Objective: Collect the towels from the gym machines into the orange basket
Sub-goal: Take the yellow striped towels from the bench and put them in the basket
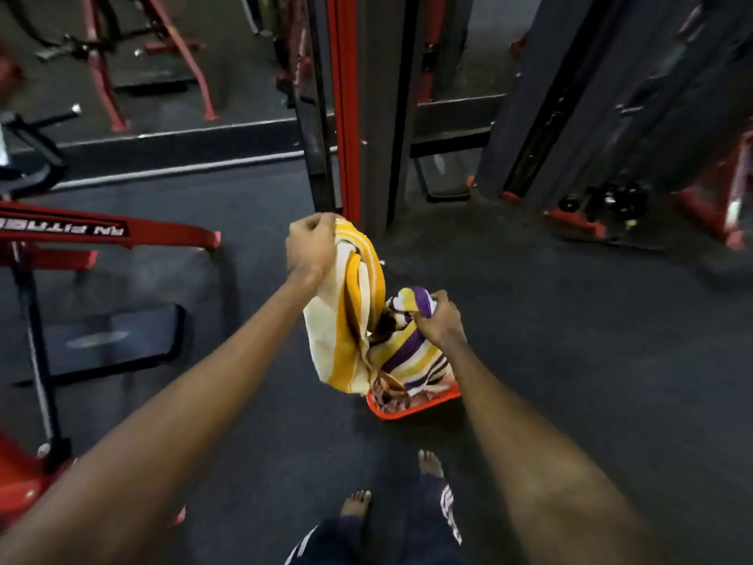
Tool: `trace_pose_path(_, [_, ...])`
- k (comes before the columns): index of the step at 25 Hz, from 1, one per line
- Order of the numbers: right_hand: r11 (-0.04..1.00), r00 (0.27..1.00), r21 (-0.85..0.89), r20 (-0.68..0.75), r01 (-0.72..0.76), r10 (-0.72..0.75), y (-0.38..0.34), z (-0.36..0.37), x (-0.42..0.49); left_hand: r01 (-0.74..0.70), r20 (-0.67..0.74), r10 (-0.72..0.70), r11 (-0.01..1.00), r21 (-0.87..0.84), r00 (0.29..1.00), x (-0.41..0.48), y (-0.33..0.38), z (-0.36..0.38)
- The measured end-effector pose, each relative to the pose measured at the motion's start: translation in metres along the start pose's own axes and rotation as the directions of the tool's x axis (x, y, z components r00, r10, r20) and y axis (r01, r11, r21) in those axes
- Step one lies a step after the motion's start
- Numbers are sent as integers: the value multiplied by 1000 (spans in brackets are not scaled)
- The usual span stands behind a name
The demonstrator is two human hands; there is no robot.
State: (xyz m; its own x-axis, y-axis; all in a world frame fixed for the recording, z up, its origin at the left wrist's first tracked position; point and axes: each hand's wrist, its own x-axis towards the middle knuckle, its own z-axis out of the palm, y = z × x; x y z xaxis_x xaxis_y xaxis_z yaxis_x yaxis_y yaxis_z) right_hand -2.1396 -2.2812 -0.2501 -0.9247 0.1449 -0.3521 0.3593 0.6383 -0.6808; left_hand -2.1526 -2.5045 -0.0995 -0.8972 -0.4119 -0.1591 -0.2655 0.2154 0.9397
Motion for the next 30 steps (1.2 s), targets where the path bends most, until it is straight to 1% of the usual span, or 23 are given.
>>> trace_pose_path(2, [999, 997, -40, 80, 24, -21, 21, 20, 37, 19, -57, -19, 1000, 2, 998, 15, 2, 17])
trace_pose_path(3, [999, 994, -34, 111, 28, -25, 33, 29, 58, 20, -82, -20, 1000, -2, 996, 25, 0, 26])
trace_pose_path(5, [998, 980, -65, 201, 25, -11, 54, 41, 93, 31, -127, -34, 999, -27, 991, 36, -7, 48])
trace_pose_path(7, [971, 944, -233, 328, 52, 28, 79, 48, 121, 40, -136, -45, 998, -41, 990, 42, -11, 73])
trace_pose_path(8, [939, 917, -334, 394, 85, 57, 87, 44, 130, 54, -151, -62, 997, -57, 987, 45, -10, 85])
trace_pose_path(9, [914, 886, -385, 458, 130, 67, 95, 43, 141, 63, -173, -77, 994, -86, 982, 47, -9, 94])
trace_pose_path(10, [913, 866, -383, 495, 144, 71, 100, 43, 150, 66, -191, -88, 991, -117, 978, 47, -5, 101])
trace_pose_path(11, [929, 859, -331, 511, 164, 31, 103, 41, 161, 60, -199, -90, 987, -150, 976, 47, 1, 108])
trace_pose_path(13, [980, 894, -171, 448, 105, -17, 86, 28, 177, 9, -205, -52, 979, -204, 977, 45, 21, 120])
trace_pose_path(15, [999, 923, -34, 383, 34, -18, 64, 12, 189, -85, -229, 23, 960, -267, 973, 44, 48, 125])
trace_pose_path(17, [999, 955, 40, 297, 9, -21, 45, -2, 197, -169, -278, 65, 914, -370, 958, 46, 73, 127])
trace_pose_path(19, [996, 963, 41, 253, 83, -91, 34, -11, 201, -198, -362, 1, 838, -509, 932, 46, 79, 130])
trace_pose_path(20, [992, 959, 31, 251, 125, -129, 32, -11, 204, -216, -414, -30, 818, -533, 910, 45, 72, 134])
trace_pose_path(21, [988, 952, 40, 264, 147, -152, 27, -14, 201, -233, -460, -40, 821, -521, 887, 42, 59, 140])
trace_pose_path(22, [992, 951, 69, 286, 106, -121, 26, -15, 199, -220, -490, -56, 845, -488, 870, 37, 38, 148])
trace_pose_path(23, [993, 953, 112, 294, 34, -66, 28, -13, 202, -164, -494, -94, 876, -454, 864, 35, 10, 157])
trace_pose_path(24, [983, 957, 170, 288, -74, 23, 28, -10, 202, -68, -477, -155, 906, -417, 865, 36, -21, 166])
trace_pose_path(26, [929, 963, 294, 208, -226, 169, 37, 1, 208, 153, -406, -272, 941, -303, 873, 40, -89, 186])
trace_pose_path(27, [908, 968, 342, 147, -243, 204, 45, 9, 211, 245, -351, -312, 944, -222, 883, 43, -120, 196])
trace_pose_path(28, [913, 976, 347, 98, -215, 193, 52, 21, 218, 322, -281, -347, 937, -135, 894, 49, -150, 205])
trace_pose_path(29, [941, 989, 308, 79, -143, 125, 63, 39, 224, 381, -211, -381, 924, -46, 900, 57, -182, 215])
trace_pose_path(30, [970, 994, 236, 106, -65, 40, 71, 57, 229, 419, -135, -410, 907, 47, 902, 65, -211, 224])
